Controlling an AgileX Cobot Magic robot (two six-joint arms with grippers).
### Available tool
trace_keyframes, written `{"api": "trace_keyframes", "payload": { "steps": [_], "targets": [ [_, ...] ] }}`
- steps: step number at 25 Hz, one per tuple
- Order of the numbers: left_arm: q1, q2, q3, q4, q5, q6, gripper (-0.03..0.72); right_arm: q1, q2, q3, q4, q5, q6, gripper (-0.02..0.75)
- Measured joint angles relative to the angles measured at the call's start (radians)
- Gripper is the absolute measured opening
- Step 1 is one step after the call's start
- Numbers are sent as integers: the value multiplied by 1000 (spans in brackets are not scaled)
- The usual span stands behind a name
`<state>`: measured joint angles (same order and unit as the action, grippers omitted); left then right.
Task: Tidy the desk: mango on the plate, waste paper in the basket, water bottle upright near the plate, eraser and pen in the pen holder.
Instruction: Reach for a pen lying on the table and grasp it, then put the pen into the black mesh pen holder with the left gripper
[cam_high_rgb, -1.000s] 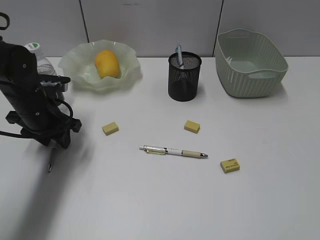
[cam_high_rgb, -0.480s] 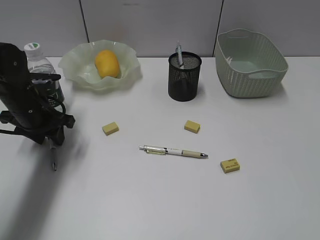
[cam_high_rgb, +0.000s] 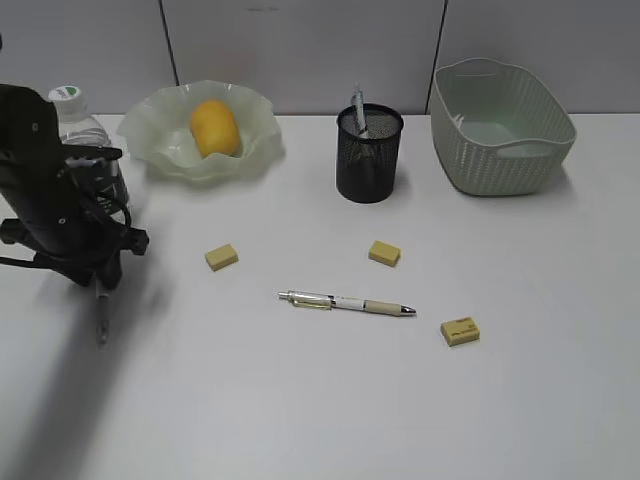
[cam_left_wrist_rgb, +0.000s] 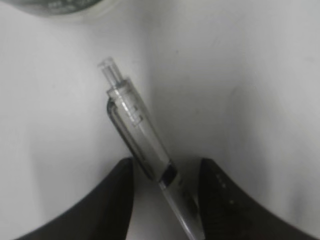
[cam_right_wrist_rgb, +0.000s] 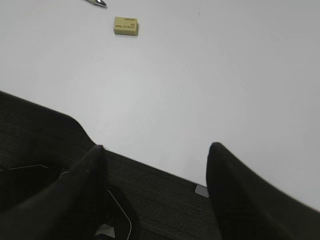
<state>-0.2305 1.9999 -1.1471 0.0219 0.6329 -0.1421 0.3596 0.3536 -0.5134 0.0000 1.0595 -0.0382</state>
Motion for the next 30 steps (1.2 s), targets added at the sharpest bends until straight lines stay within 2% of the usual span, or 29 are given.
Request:
{"api": "trace_keyframes", "payload": {
  "steps": [4, 10, 19, 22, 26, 30],
  "targets": [
    [2, 2, -2, 7, 15, 0, 113, 0, 0, 0, 0, 0, 0, 495],
    [-23, -4, -3, 17, 45, 4, 106, 0, 0, 0, 0, 0, 0, 495],
    [-156, -113, 2, -38, 103, 4, 103, 0, 0, 0, 0, 0, 0, 495],
    [-192, -167, -59, -57, 106, 4, 103, 0, 0, 0, 0, 0, 0, 495],
    [-226, -199, -212, -109, 91, 4, 103, 0, 0, 0, 0, 0, 1, 495],
    [-252, -202, -360, -171, -46, 4, 103, 0, 0, 0, 0, 0, 1, 495]
  ]
}}
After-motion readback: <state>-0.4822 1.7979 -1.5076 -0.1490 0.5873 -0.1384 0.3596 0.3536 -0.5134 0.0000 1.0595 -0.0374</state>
